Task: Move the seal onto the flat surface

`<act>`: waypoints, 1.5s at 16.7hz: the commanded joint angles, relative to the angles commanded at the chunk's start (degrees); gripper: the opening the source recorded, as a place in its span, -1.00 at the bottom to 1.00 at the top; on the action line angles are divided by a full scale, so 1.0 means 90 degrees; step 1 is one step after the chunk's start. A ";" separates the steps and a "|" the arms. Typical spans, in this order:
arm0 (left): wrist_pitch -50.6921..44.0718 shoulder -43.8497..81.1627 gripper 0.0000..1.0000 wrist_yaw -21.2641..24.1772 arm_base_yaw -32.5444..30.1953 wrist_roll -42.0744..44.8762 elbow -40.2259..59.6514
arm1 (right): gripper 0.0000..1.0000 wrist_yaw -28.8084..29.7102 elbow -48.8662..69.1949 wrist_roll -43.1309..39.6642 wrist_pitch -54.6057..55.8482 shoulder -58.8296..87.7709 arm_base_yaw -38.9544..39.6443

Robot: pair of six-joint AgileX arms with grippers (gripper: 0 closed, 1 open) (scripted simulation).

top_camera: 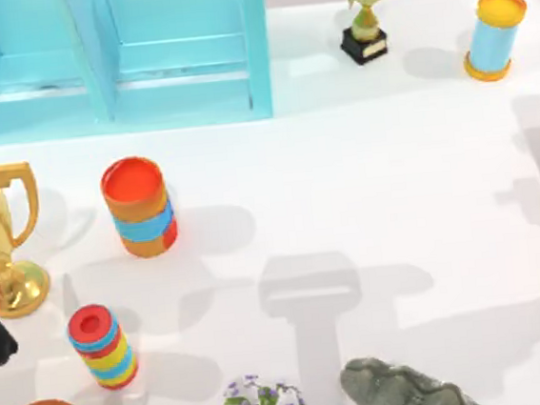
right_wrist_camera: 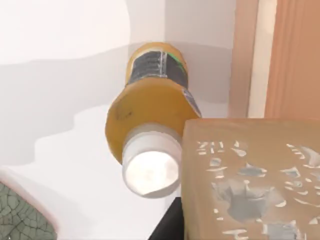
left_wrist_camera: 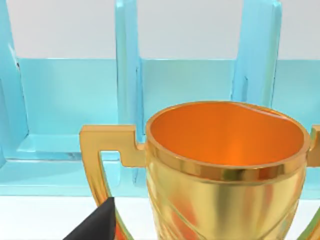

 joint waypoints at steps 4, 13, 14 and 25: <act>0.0000 0.0000 1.00 0.0000 0.0000 0.0000 0.0000 | -1.00 0.0044 0.0228 0.0041 0.0098 -0.0020 -0.0044; 0.0000 0.0000 1.00 0.0000 0.0000 0.0000 0.0000 | -1.00 -0.0003 0.3084 0.1303 0.0768 0.2147 0.1159; 0.0000 0.0000 1.00 0.0000 0.0000 0.0000 0.0000 | -1.00 -0.0033 0.3405 0.1531 0.0793 0.2618 0.1380; 0.0000 0.0000 1.00 0.0000 0.0000 0.0000 0.0000 | -1.00 0.0026 0.4173 0.2917 0.0906 0.5087 0.2809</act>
